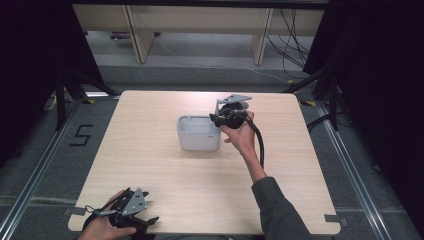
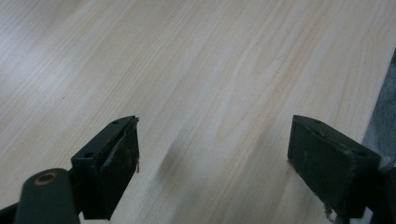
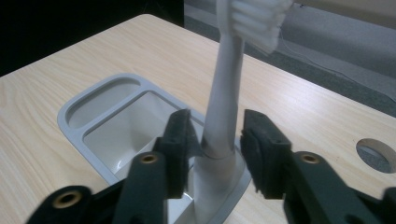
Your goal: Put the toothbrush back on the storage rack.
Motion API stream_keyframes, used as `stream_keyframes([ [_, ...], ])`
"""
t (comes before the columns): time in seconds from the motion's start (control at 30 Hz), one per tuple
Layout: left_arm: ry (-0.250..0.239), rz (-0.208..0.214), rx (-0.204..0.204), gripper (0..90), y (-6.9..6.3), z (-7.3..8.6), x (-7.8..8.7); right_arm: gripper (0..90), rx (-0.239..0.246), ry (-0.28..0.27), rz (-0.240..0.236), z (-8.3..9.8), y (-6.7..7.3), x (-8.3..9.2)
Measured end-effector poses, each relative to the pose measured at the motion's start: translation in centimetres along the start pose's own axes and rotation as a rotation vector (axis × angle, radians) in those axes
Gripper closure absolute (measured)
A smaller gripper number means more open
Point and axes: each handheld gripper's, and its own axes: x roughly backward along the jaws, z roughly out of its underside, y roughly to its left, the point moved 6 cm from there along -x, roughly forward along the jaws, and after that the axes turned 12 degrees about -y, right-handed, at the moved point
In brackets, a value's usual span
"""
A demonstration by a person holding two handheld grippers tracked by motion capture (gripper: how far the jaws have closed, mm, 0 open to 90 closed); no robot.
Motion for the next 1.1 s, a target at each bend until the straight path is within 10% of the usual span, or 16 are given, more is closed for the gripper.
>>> stream_keyframes([
  [1.1, 0.014, -0.003, -0.010, 16.3, 0.2, 0.0, 0.0, 37.3, -0.036, -0.053, -0.009, 0.4, 0.1, 2.6],
])
